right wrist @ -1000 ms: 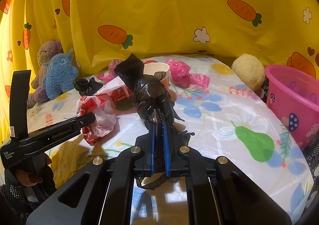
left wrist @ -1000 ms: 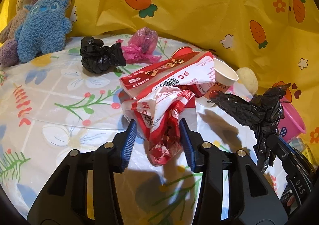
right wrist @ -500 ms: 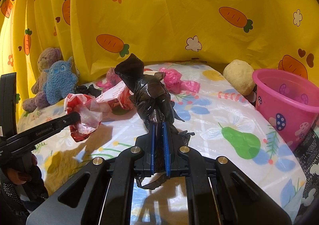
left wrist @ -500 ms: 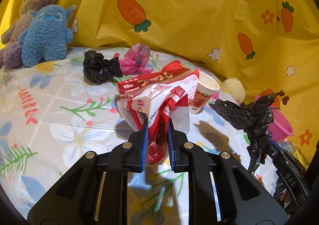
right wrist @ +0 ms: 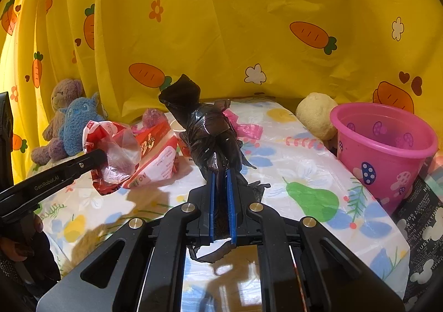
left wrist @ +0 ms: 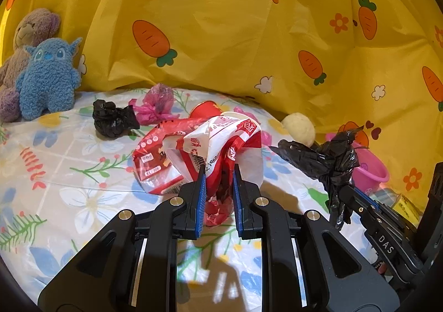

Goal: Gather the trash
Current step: 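Carry the black bag and wrapper over the pink bucket and open both tools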

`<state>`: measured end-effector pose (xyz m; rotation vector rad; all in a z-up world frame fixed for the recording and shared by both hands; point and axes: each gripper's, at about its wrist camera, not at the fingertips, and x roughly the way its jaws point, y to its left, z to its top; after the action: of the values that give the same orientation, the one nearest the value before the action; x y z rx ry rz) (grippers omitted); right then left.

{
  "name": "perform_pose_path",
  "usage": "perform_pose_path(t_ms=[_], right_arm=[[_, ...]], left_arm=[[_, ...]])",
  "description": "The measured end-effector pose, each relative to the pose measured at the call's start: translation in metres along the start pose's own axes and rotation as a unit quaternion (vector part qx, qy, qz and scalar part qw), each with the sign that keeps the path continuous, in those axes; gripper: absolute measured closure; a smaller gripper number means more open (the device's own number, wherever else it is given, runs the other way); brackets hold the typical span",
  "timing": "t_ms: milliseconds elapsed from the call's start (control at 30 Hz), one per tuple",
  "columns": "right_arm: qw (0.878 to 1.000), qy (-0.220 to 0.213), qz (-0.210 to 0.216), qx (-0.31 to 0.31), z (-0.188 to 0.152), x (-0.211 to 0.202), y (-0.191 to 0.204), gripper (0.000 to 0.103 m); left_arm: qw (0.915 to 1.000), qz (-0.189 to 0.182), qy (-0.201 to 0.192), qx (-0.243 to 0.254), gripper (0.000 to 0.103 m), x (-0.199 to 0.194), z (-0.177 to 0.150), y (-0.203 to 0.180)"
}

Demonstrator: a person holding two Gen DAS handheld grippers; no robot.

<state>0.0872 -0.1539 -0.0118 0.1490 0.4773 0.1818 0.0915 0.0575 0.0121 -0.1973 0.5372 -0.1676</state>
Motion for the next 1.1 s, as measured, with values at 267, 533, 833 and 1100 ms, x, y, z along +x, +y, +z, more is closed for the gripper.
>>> perform_pose_path(t_ms=[267,533,833,1100], right_arm=[[1.0,-0.01,-0.009,0.009,0.001,-0.007,-0.012,0.094],[0.999,-0.018,-0.021,0.019,0.004,-0.012,-0.025,0.094],[0.998,-0.031,-0.037,0.027,0.011,-0.017,-0.043,0.094],[0.995,-0.057,-0.071,0.034,0.027,-0.025,-0.07,0.094]], left_arm=[[0.9996,-0.015,0.002,0.022,0.087,0.006,0.002,-0.022],[0.9984,-0.041,0.008,0.039,0.087,0.013,0.003,-0.047],[0.9952,-0.071,0.008,0.067,0.087,0.024,0.012,-0.082],[0.9908,-0.099,0.006,0.092,0.087,0.038,0.024,-0.118]])
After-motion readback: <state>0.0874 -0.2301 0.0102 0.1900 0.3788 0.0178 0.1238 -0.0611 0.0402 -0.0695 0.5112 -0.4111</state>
